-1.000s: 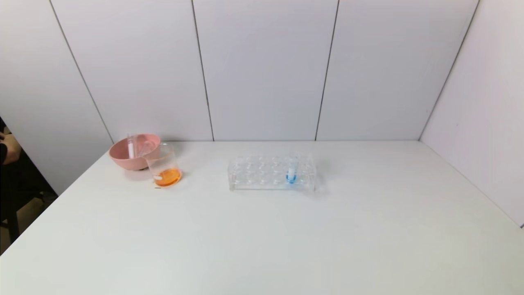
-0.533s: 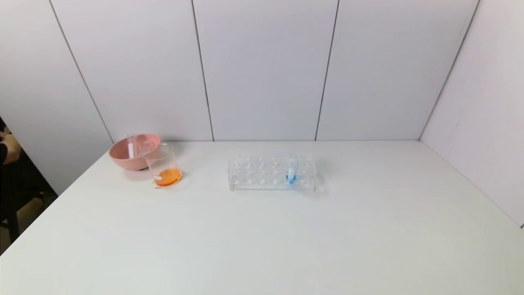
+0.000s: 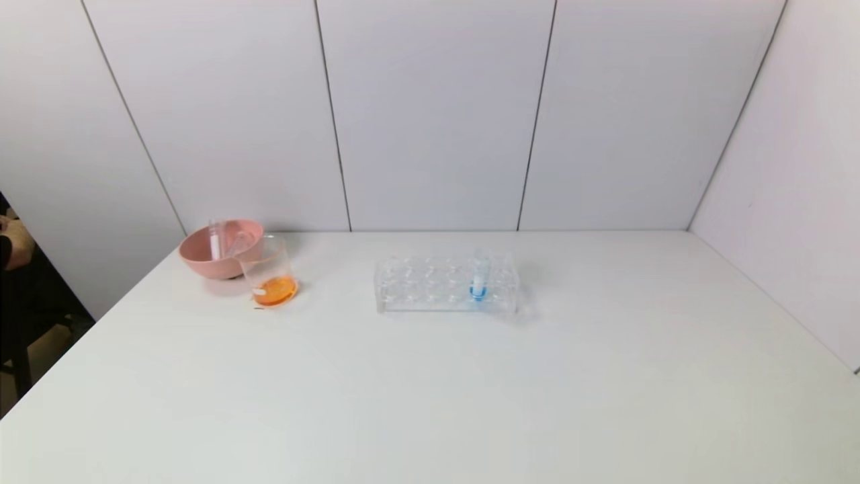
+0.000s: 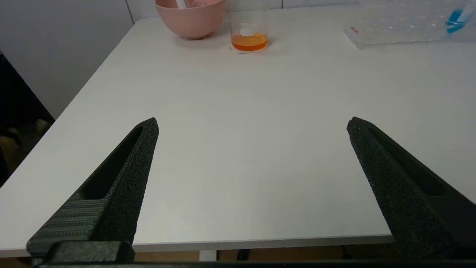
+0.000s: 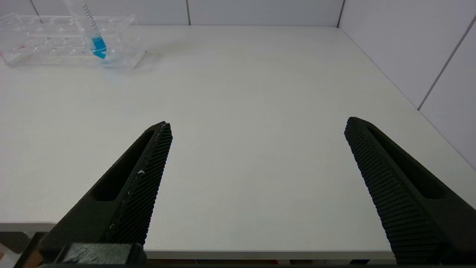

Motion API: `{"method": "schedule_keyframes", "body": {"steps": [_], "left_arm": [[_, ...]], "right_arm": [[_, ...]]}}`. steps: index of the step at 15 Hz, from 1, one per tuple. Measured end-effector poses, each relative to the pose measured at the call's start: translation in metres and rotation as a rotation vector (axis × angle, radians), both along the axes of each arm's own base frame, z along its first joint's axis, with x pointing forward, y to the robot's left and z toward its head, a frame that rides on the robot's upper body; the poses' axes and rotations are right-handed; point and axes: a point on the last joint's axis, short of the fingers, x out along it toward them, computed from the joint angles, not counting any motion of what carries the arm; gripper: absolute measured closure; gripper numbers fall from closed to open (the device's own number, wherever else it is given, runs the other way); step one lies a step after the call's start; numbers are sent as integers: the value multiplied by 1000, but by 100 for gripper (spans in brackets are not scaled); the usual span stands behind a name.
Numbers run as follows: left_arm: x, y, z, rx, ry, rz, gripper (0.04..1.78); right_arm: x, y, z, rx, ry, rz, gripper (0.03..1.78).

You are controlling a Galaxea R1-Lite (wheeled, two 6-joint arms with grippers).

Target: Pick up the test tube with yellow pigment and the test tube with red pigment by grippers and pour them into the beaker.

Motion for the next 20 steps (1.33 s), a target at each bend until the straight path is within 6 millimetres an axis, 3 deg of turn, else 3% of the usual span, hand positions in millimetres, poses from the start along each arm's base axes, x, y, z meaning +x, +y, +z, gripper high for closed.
{"method": "schedule_keyframes", "body": {"steps": [20], "left_arm": [[0,0,-1,1,6,-1,5]], "right_arm": [[0,0,0,1,0,0,11]]}}
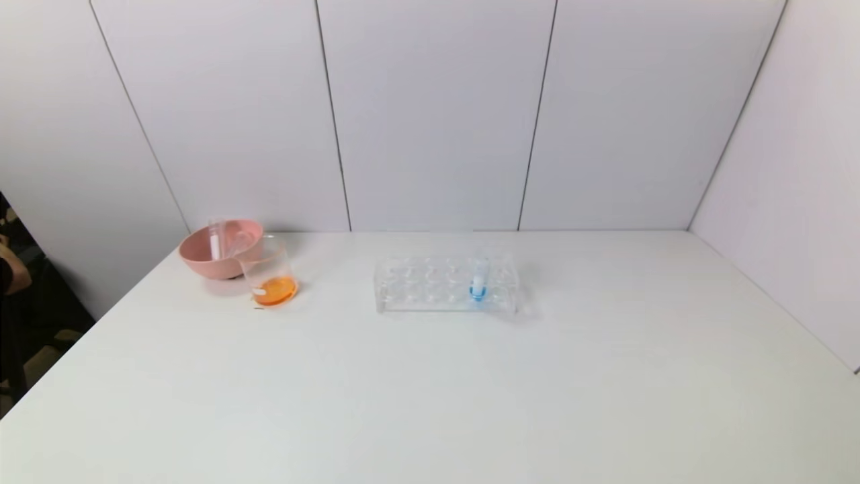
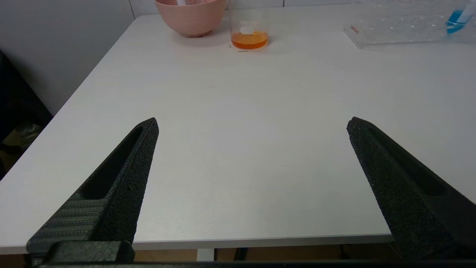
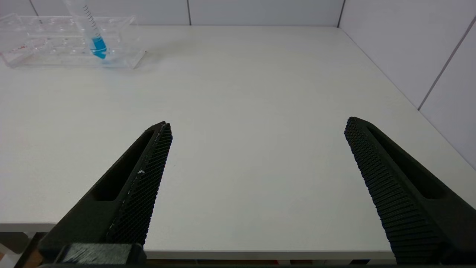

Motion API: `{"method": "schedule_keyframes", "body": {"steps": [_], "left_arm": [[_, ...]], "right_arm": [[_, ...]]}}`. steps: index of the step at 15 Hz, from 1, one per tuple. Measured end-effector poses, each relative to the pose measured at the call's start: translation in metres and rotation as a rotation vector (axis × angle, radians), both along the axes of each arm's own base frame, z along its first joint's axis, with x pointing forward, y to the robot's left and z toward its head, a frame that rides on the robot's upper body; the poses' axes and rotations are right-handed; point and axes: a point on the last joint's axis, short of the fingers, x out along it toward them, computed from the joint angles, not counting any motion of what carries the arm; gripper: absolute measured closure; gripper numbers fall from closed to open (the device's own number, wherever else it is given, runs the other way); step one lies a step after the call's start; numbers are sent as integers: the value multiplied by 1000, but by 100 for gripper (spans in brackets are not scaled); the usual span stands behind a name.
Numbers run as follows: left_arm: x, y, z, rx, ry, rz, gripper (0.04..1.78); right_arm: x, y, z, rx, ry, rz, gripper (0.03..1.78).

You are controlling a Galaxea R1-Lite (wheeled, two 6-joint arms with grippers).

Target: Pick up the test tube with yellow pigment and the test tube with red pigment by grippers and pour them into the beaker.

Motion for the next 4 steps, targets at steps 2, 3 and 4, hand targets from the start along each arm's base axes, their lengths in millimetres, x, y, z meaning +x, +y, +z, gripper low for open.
{"method": "schedule_keyframes", "body": {"steps": [2,3,4], "left_arm": [[0,0,0,0,0,0,5],[0,0,0,0,0,0,5],[0,0,0,0,0,0,5]], "right_arm": [[0,0,0,0,0,0,11],[0,0,0,0,0,0,11],[0,0,0,0,0,0,11]]}}
